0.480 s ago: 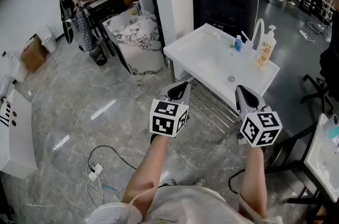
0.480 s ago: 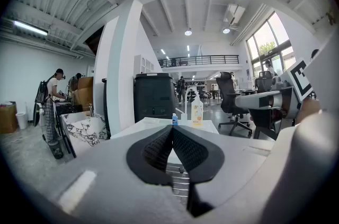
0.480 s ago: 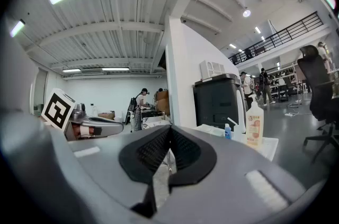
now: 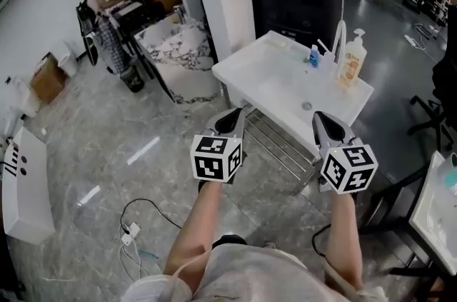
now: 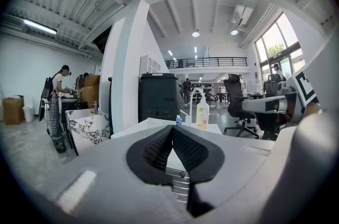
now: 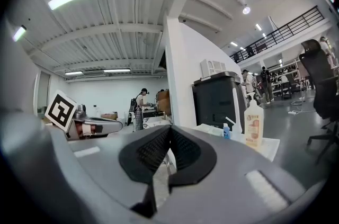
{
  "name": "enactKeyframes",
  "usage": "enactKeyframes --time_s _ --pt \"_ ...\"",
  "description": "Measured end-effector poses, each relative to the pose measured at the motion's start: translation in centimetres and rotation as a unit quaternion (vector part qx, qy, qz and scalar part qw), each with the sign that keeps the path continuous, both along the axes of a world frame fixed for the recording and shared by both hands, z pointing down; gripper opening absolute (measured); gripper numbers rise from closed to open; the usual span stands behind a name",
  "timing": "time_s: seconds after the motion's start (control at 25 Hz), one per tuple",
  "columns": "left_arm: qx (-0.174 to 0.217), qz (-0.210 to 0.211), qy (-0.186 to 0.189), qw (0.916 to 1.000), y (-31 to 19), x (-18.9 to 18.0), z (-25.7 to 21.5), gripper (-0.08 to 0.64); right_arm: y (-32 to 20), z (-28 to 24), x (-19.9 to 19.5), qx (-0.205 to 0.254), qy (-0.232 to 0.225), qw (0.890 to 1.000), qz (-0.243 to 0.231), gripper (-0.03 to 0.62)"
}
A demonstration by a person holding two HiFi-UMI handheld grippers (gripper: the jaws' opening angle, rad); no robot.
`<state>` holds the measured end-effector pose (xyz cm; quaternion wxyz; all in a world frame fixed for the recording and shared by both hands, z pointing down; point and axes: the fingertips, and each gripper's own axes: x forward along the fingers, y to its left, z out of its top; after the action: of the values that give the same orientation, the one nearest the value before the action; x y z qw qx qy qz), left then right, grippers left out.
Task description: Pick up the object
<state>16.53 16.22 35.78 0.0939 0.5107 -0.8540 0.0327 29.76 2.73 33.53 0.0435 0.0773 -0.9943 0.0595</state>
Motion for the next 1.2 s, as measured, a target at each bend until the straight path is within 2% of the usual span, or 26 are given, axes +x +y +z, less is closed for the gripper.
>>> enactKeyframes --time_s 0.32,0.56,0.76,0.92,1.2 --pt "-0.003 -0.003 0.005 1.0 -2.2 -1.5 0.7 0.035 -2.3 0.8 -1.3 -0.005 0.002 1.0 -0.005 0.002" --pt "-0.006 0.001 0.008 1.0 -4.0 -4.5 1.8 0.074 -3.7 1.6 -4.3 -0.001 0.009 1.0 -0.006 0.002" --pt "0.002 0.016 0.015 0.9998 -5.6 -9.3 2.7 0.093 -4.6 2.4 -8.6 0.005 0.017 1.0 0.004 0.002" --pt "0.006 0.036 0.026 0.999 -6.9 -14.6 2.9 0.124 -5.2 2.6 -13.5 0.004 0.023 1.0 0.017 0.002" --pt "0.009 0.087 0.035 0.9956 -10.1 -23.3 1.9 0.141 -6.7 1.5 -21.1 0.002 0.026 0.998 0.063 0.002"
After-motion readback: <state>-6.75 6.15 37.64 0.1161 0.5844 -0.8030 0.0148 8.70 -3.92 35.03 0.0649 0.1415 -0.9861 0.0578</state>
